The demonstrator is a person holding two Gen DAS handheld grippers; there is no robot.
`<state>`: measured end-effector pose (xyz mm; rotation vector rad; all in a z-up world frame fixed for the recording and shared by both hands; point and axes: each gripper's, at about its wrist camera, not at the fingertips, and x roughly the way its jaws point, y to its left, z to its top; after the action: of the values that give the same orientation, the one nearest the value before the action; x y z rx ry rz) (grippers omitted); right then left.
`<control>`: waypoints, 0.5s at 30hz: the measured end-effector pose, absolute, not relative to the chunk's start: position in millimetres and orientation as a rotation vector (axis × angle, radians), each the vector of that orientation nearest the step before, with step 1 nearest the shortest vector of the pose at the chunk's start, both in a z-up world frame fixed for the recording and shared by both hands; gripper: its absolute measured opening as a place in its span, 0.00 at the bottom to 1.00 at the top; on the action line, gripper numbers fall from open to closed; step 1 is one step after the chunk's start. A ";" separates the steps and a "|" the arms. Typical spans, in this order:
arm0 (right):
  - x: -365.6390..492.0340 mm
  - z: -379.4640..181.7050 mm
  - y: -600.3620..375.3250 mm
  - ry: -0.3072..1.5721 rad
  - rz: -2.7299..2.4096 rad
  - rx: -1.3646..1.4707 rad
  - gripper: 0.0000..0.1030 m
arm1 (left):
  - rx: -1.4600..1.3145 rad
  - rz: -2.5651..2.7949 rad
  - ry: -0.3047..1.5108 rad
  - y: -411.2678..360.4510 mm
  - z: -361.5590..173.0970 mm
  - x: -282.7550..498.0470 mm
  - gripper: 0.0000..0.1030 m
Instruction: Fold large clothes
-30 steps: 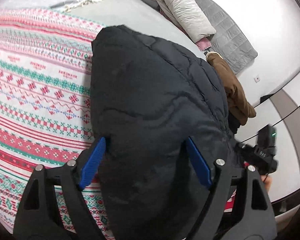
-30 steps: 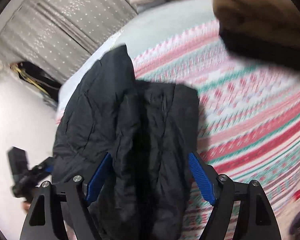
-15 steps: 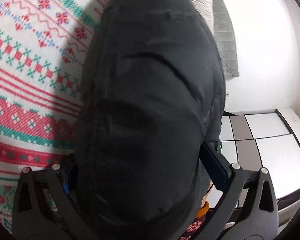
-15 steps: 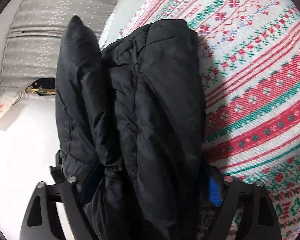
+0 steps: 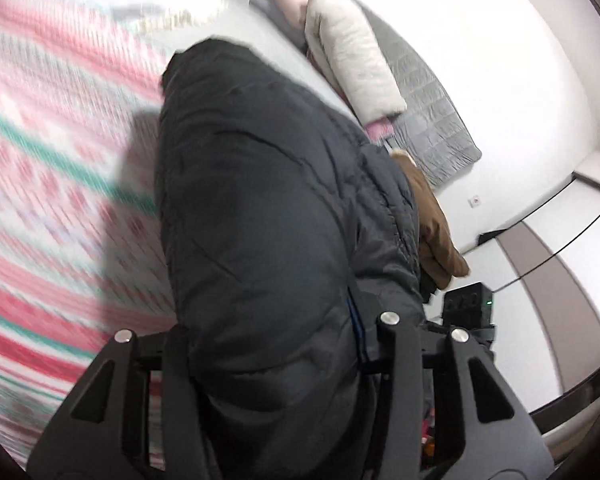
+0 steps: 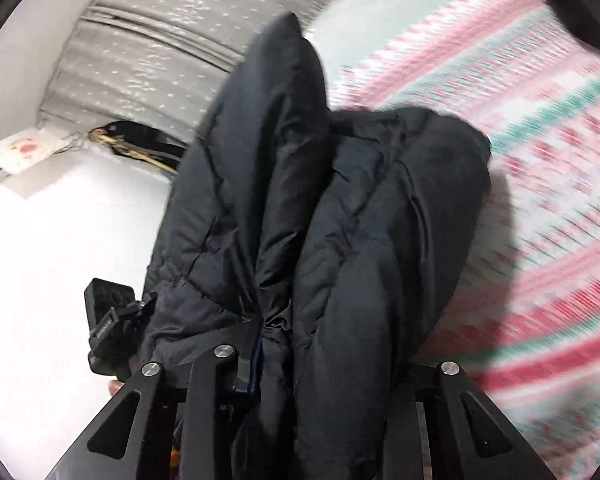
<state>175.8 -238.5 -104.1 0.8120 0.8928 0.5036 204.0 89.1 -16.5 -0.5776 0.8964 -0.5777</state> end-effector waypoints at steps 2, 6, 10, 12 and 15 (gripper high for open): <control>189.7 -93.9 -223.1 0.862 0.536 0.801 0.26 | -0.566 -0.553 0.848 109.1 -7.4 218.6 0.44; 247.3 -61.1 -175.0 0.844 0.601 0.767 0.26 | -0.556 -0.506 0.749 158.2 22.6 252.8 0.44; 316.5 -17.1 -116.7 0.827 0.662 0.669 0.26 | -0.564 -0.456 0.684 215.1 43.8 301.7 0.44; 354.0 -0.5 -84.7 0.815 0.688 0.628 0.26 | -0.573 -0.423 0.648 242.3 55.7 330.3 0.44; 416.6 25.2 -31.1 0.795 0.720 0.552 0.25 | -0.573 -0.367 0.583 280.4 63.2 371.1 0.44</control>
<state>416.6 -31.1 25.2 0.5521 0.7953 0.7198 371.1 280.4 63.2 -0.5725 0.5834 -0.3672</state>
